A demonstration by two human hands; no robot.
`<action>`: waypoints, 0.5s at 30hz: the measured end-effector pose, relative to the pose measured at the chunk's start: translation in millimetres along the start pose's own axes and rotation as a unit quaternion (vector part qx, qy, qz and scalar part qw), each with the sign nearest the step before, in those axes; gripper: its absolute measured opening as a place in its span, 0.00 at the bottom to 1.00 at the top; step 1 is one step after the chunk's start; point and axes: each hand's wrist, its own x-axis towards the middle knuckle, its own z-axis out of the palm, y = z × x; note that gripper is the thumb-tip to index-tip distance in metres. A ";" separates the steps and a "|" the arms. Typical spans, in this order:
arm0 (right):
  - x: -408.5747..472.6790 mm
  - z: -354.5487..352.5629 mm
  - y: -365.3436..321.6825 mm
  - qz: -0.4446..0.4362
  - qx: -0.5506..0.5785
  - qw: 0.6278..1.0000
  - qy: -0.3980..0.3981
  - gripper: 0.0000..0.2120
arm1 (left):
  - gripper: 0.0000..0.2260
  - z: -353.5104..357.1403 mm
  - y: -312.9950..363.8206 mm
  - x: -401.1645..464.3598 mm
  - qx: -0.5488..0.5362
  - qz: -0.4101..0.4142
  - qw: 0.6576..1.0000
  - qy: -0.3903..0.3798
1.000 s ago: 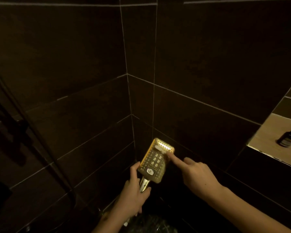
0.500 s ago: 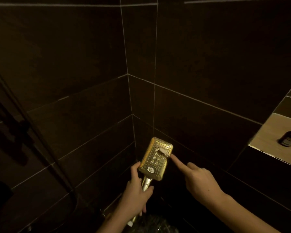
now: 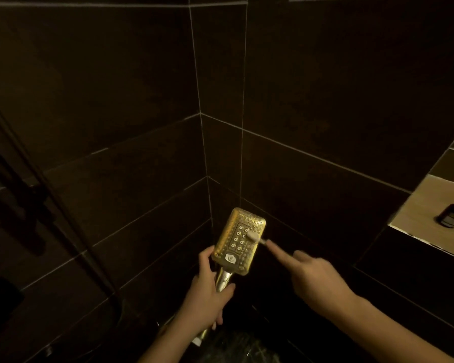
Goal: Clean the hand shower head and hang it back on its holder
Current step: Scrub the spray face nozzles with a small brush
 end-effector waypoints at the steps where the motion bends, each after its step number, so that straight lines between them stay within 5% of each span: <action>1: -4.0 0.4 -6.2 -0.024 0.000 1.000 -0.020 0.36 | 0.39 -1.2 0.7 0.6 -0.001 0.000 1.000 0.001; 8: 13.7 -15.6 7.7 0.014 -0.024 0.999 0.034 0.34 | 0.39 -3.7 4.9 1.7 -0.003 0.006 1.000 -0.002; 12: -0.9 -2.5 -10.1 -0.073 -0.035 0.996 -0.039 0.30 | 0.37 -6.1 8.5 2.8 -0.016 0.010 1.000 0.005; 15: 6.1 -4.0 3.1 -0.067 -0.043 0.997 0.012 0.32 | 0.37 -8.1 9.1 1.0 -0.019 0.010 1.000 0.004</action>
